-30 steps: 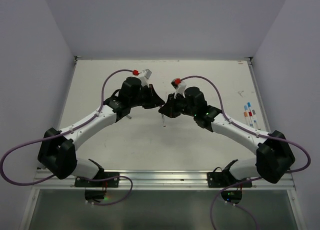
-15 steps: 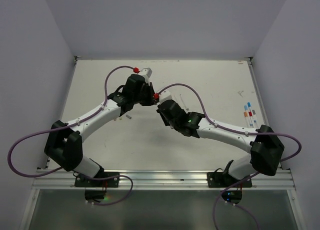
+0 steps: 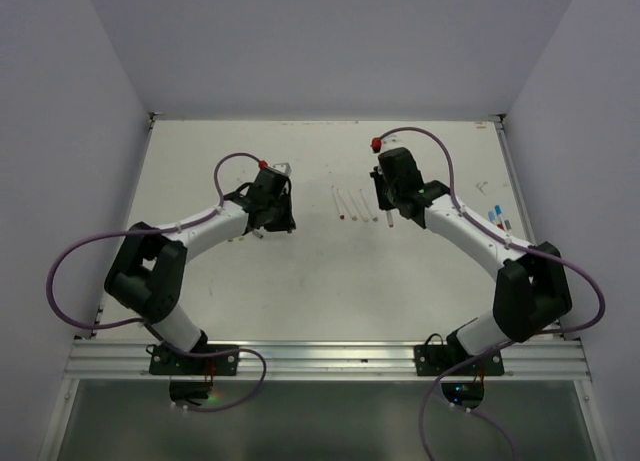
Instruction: Open the pen caps
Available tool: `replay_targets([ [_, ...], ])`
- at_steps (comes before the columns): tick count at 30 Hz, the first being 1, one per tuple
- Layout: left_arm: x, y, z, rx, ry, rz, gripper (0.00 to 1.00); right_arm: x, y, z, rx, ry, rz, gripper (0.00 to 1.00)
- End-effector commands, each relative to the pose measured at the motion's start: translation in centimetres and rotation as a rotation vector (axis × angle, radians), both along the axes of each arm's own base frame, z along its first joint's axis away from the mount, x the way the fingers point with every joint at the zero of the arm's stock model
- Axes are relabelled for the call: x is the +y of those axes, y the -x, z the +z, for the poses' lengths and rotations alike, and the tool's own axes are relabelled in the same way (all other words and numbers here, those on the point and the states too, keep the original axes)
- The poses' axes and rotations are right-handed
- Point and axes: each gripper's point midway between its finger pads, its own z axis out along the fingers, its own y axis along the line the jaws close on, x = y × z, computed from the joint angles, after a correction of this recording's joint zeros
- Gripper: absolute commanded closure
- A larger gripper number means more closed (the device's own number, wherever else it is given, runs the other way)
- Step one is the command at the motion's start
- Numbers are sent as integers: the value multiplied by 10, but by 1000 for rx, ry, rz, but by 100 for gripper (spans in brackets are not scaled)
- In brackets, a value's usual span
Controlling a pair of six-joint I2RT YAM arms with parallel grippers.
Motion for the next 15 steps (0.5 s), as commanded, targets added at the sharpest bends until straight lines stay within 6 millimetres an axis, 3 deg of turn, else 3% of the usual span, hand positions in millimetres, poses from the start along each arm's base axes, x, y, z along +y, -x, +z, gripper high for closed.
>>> replay_targets([
  [1, 10, -8, -9, -7, -56, 30, 100, 2, -18, -4, 19, 5, 49, 100],
  [9, 40, -12, -26, 5, -198, 114, 100, -14, -45, -38, 103, 47, 11, 100],
  [15, 58, -8, -43, 54, -228, 157, 100, -4, -59, -57, 134, 26, 30, 100],
])
